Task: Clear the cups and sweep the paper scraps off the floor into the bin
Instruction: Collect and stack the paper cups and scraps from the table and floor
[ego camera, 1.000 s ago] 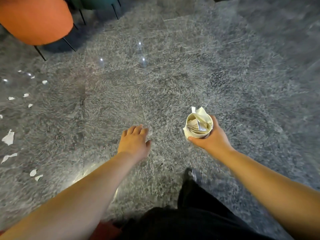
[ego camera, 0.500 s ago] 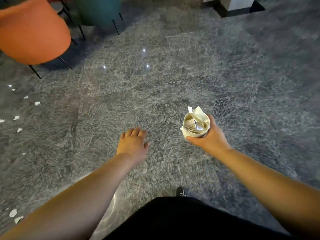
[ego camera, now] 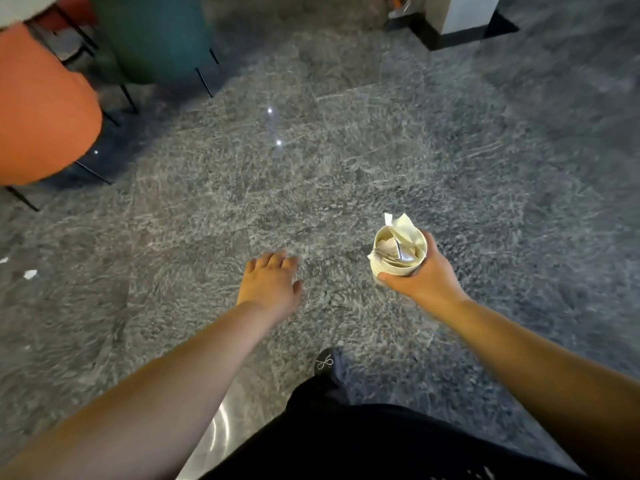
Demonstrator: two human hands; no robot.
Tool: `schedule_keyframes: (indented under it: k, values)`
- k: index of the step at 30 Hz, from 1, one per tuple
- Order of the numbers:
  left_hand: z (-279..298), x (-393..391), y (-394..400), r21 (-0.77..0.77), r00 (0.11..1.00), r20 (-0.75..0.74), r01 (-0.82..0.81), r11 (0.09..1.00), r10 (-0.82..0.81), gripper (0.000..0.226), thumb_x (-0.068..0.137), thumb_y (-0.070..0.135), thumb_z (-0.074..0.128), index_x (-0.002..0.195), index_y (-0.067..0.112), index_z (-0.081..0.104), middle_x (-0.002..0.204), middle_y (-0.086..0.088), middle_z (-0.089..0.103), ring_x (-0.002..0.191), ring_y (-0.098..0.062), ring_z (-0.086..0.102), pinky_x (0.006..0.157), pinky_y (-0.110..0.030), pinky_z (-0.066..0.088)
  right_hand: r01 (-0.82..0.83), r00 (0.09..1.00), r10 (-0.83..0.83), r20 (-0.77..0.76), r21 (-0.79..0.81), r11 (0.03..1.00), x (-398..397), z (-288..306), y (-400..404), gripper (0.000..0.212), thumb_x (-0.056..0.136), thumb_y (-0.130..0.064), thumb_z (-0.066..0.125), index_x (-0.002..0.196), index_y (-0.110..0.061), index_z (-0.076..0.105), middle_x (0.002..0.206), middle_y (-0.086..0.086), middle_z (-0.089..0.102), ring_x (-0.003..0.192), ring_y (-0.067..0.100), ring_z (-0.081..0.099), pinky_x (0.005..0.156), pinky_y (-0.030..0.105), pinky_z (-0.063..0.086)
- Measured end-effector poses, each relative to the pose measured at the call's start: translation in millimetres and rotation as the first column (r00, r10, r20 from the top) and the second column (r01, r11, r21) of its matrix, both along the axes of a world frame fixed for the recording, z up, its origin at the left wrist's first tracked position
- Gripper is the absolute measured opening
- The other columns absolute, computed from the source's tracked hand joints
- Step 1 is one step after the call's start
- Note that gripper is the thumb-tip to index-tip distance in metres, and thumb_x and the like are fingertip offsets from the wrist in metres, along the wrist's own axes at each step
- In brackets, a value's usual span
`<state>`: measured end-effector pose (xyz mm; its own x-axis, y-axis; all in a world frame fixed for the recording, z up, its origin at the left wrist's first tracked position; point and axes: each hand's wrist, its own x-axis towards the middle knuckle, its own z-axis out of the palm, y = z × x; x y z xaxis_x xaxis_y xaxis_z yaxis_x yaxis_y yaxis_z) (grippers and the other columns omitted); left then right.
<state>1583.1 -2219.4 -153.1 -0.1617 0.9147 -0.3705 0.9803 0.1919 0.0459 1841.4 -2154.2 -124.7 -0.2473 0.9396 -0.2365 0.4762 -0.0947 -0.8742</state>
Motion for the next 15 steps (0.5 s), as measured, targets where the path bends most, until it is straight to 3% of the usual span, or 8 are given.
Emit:
schedule_keyframes:
  k: [7, 15]
  values:
    - [9.8, -52.3, 146.6, -0.03, 0.998, 0.005, 0.068, 0.997, -0.068, 0.058, 0.1, 0.047, 0.038, 0.152, 0.022, 0.027, 0.161, -0.002, 0.022, 0.148, -0.025, 0.015, 0.12, -0.046, 0.017, 0.09, 0.996, -0.09, 0.011, 0.003, 0.996, -49.4, 8.5, 134.3, 0.069, 0.065, -0.025, 0.087, 0.115, -0.04, 0.041, 0.095, -0.025, 0.059, 0.082, -0.014, 0.054, 0.059, 0.002, 0.04]
    - [2.8, -78.7, 321.4, -0.04, 0.996, -0.006, 0.09, 0.995, -0.09, 0.059, 0.1, 0.047, 0.038, 0.153, 0.025, 0.025, 0.161, -0.001, 0.021, 0.148, -0.025, 0.015, 0.12, -0.045, 0.017, 0.112, 0.993, -0.112, 0.028, 0.004, 0.994, -78.5, -1.6, 295.6, 0.068, 0.065, -0.028, 0.087, 0.115, -0.04, 0.041, 0.095, -0.026, 0.058, 0.084, -0.013, 0.054, 0.065, 0.008, 0.039]
